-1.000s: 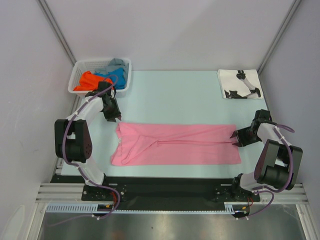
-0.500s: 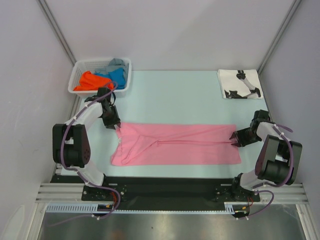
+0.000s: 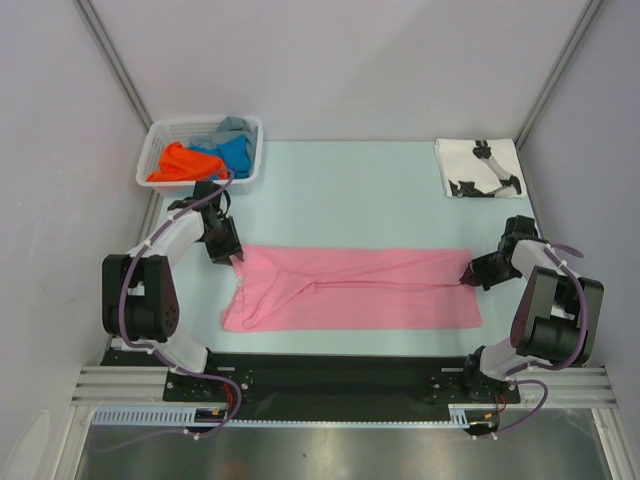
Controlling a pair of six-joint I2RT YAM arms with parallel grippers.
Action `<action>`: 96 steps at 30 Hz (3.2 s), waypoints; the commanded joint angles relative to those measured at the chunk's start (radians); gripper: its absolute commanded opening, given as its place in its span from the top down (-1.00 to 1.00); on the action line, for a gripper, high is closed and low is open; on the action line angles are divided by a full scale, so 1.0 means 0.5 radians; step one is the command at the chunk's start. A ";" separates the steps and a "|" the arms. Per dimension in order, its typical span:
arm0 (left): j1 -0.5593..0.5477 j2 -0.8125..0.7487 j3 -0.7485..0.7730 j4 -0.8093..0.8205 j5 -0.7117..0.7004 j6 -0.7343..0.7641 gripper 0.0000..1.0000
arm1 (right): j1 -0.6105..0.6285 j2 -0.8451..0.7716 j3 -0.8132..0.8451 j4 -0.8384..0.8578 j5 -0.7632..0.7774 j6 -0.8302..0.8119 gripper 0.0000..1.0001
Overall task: Fold and stack the t-shirts
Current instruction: Fold the tshirt
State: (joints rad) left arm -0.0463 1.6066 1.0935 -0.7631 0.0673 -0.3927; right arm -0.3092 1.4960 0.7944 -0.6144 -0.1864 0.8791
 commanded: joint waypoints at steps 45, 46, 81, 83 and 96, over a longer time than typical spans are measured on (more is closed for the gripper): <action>0.080 0.165 0.160 0.075 0.200 0.055 0.08 | 0.207 -0.081 0.095 -0.241 0.643 -0.080 1.00; 0.080 0.162 0.154 0.075 0.197 0.046 0.09 | 0.210 -0.062 0.089 -0.241 0.634 -0.086 1.00; -0.730 0.284 0.139 0.250 0.157 0.377 0.06 | 0.612 -0.246 0.445 -0.496 0.440 -0.552 -0.07; -0.730 0.290 0.123 0.253 0.166 0.380 0.07 | 0.612 -0.237 0.442 -0.483 0.434 -0.556 -0.07; -0.733 0.330 0.062 0.299 0.224 0.350 0.16 | 0.606 -0.160 0.470 -0.437 0.339 -0.583 -0.08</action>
State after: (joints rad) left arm -0.4057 1.7752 1.1332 -0.6350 0.1856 -0.2272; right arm -0.0082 1.4120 1.0153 -0.8471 0.0128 0.6064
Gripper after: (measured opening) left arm 0.426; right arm 0.535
